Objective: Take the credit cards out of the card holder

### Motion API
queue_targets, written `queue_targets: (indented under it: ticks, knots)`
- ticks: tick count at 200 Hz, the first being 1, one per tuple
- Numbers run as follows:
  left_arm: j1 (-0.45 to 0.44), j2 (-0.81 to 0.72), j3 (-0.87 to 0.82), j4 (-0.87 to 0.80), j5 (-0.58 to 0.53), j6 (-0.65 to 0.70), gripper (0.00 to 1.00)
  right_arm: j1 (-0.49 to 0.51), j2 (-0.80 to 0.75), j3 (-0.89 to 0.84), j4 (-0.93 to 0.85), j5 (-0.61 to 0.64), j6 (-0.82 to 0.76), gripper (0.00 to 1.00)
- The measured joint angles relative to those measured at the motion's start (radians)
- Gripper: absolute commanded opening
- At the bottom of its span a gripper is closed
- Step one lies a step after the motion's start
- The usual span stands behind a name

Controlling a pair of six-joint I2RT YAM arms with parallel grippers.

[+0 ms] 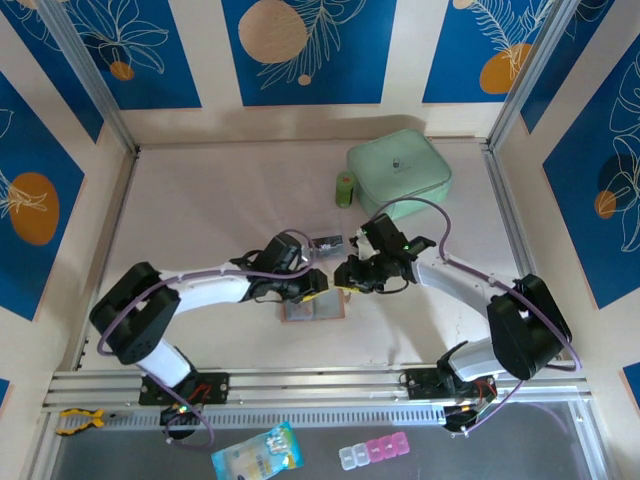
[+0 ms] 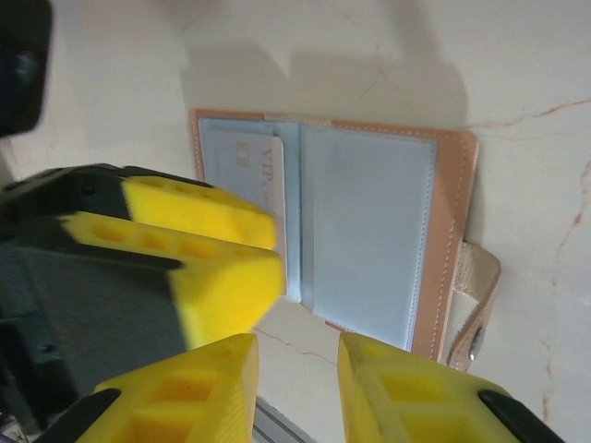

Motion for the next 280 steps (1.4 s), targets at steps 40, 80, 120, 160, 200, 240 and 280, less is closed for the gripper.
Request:
queue_targets:
  ticks: [40, 80, 120, 160, 200, 240, 280]
  knots:
    - [0.061, -0.098, -0.083, -0.029, -0.015, 0.007, 0.32, 0.038, 0.073, 0.024, 0.014, 0.000, 0.008, 0.28]
    - [0.106, -0.201, -0.139, -0.101, -0.044, 0.043, 0.23, 0.078, 0.155, 0.064, 0.055, -0.008, 0.027, 0.25]
    - [0.136, -0.219, -0.173, -0.121, -0.048, 0.063, 0.20, 0.110, 0.227, 0.096, 0.086, -0.019, 0.040, 0.23]
    - [0.142, -0.188, -0.189, -0.108, -0.039, 0.072, 0.15, 0.129, 0.266, 0.119, 0.109, -0.026, 0.052, 0.22]
    - [0.144, -0.154, -0.198, -0.093, -0.031, 0.072, 0.13, 0.134, 0.296, 0.125, 0.122, -0.033, 0.058, 0.21]
    - [0.147, -0.140, -0.203, -0.084, -0.024, 0.072, 0.13, 0.134, 0.320, 0.127, 0.142, -0.045, 0.060, 0.21]
    - [0.150, -0.135, -0.203, -0.084, -0.021, 0.072, 0.13, 0.137, 0.342, 0.130, 0.155, -0.050, 0.060, 0.21]
